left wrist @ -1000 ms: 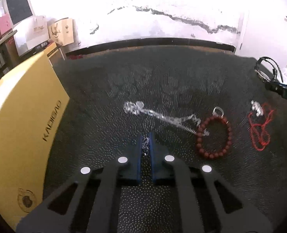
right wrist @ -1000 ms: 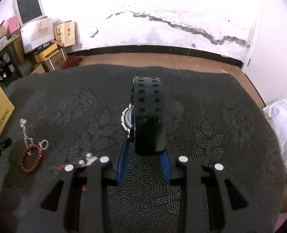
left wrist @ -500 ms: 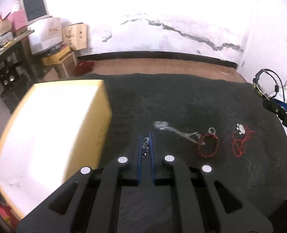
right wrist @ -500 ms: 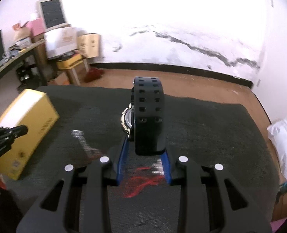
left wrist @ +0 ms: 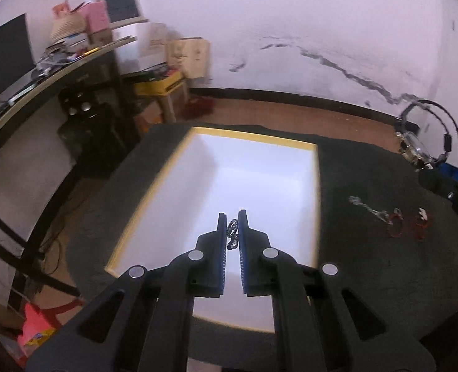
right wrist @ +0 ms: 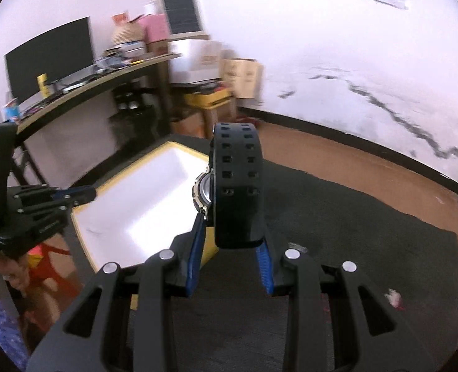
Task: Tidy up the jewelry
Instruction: 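Carry both items into the white box and open both tools to release them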
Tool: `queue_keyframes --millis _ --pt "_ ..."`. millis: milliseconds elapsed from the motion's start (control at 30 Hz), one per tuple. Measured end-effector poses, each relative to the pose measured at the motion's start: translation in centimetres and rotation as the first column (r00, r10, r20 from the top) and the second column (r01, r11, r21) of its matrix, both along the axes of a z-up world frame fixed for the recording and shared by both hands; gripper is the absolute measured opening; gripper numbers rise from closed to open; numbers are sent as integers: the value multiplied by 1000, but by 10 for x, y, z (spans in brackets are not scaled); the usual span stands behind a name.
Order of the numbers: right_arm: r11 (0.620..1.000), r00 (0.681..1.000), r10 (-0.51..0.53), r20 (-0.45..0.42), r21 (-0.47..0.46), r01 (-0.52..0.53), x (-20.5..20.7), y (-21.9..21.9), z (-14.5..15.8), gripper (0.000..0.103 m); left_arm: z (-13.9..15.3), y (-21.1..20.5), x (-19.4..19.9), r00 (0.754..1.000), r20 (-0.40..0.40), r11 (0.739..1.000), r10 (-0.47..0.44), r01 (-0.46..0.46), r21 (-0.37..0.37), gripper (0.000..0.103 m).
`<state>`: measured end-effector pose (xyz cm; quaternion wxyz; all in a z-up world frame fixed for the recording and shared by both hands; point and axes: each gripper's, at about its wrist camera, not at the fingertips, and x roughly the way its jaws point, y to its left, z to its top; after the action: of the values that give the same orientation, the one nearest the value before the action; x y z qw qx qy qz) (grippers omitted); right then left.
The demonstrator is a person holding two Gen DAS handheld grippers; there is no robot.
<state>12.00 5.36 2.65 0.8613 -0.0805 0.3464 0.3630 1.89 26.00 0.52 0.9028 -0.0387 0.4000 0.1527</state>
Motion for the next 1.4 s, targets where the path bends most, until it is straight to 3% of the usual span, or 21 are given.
queue_keyframes --millis 200,500,933,1400 --pt "998 995 68 -72 -15 -69 10 77 -14 31 -9 38 -4 998 -15 999 53 -53 8 7" --pt "984 990 83 -117 -145 -100 33 134 -73 31 -66 63 22 993 -90 996 81 -84 -38 7" --pt "971 983 60 -174 -219 -98 56 152 -131 31 -111 72 45 986 -149 995 73 -82 -50 7" --pt "963 986 80 -146 -242 -114 57 159 -136 32 -123 72 53 981 -177 995 76 -85 -45 7"
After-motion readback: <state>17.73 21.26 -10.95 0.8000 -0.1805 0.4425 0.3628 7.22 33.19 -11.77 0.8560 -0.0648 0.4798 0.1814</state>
